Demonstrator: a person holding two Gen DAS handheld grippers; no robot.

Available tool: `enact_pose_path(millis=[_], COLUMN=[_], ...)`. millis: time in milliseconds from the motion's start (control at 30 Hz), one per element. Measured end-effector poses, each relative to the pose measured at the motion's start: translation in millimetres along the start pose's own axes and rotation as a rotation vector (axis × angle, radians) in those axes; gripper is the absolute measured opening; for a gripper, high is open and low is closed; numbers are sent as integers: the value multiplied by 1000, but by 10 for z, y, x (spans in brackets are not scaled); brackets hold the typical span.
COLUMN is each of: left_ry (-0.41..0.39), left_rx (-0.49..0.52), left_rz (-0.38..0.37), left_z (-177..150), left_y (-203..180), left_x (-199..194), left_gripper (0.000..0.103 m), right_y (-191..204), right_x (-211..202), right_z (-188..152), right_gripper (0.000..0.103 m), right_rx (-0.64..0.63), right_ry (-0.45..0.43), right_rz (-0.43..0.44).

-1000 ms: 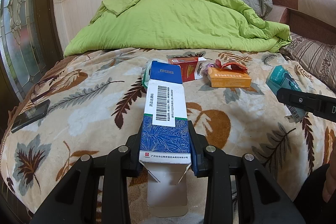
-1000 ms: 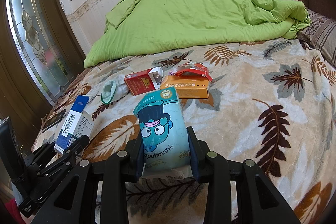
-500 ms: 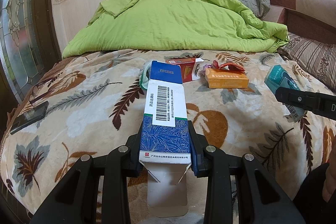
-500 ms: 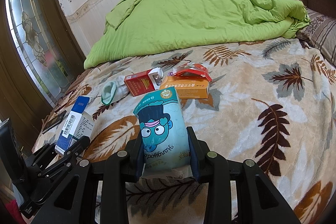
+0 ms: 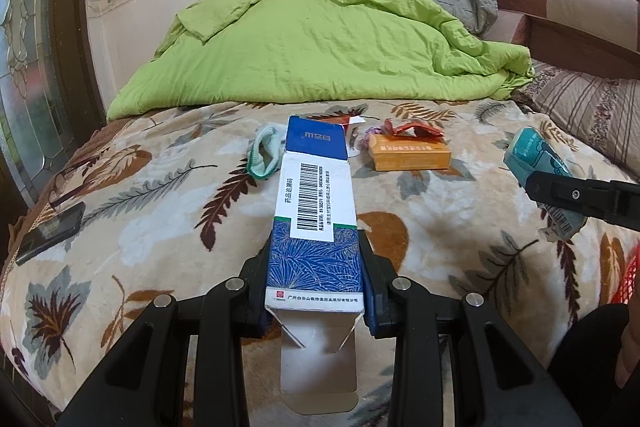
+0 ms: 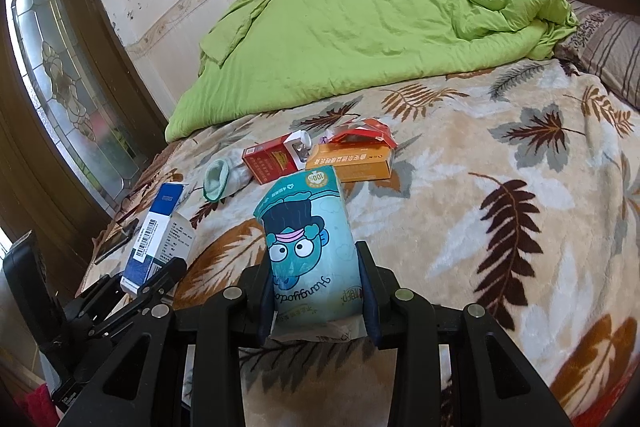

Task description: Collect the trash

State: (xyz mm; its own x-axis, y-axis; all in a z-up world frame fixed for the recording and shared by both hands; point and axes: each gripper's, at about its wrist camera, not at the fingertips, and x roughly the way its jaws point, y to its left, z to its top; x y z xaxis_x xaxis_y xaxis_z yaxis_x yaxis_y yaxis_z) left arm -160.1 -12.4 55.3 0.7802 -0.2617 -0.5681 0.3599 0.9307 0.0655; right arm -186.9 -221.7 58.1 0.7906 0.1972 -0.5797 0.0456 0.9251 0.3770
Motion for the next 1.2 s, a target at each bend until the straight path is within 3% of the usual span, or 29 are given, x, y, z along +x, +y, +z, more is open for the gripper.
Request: enact_pose_path(millis=[433, 733, 867, 1200], left_ry=[1, -18, -28, 30], left_rx=[51, 110, 150, 268], left_rz=[-107, -201, -283, -573], left_z=[6, 130, 227, 397], left_y=[-337, -687, -942, -1947], left_x=[-301, -562, -706, -943], left_gripper=[32, 32, 32, 32], right_y=[-231, -689, -972, -1660], right_x=[-691, -1407, -1783, -2736], right_z=[-172, -210, -259, -504], right_gripper=[39, 39, 39, 40], right_rx=[65, 164, 221, 362], right_ry=[-43, -133, -169, -264], right_rz=[-6, -61, -115, -294])
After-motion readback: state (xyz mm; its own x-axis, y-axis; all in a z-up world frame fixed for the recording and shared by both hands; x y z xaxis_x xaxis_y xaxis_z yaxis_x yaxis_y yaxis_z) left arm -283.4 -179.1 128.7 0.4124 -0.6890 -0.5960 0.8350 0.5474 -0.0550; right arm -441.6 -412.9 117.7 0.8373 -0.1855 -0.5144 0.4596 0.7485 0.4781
